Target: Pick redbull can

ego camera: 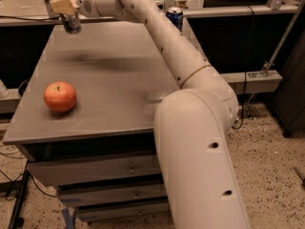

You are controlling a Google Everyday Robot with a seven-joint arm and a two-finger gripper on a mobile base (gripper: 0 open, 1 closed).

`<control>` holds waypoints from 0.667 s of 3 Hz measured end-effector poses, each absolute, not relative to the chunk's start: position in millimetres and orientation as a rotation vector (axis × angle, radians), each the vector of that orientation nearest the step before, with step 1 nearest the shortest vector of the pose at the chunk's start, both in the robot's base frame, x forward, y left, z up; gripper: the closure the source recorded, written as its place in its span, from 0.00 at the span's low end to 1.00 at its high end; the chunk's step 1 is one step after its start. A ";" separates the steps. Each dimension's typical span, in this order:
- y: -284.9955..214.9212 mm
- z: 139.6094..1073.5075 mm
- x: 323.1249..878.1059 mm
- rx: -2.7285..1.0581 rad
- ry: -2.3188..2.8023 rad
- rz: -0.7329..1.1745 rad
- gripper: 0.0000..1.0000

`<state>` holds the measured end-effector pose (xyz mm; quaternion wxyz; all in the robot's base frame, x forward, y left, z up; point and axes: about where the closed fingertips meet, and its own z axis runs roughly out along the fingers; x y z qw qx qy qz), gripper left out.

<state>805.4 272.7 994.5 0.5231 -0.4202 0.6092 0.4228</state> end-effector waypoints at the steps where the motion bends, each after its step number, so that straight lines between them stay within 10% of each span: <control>1: 261.3 1029.8 789.6 -0.966 1.497 1.033 1.00; 2: 263.5 1033.4 786.9 -0.952 1.509 1.054 1.00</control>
Offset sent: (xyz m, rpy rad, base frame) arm -0.0130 -0.0100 0.0303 0.0075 0.0333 -0.0168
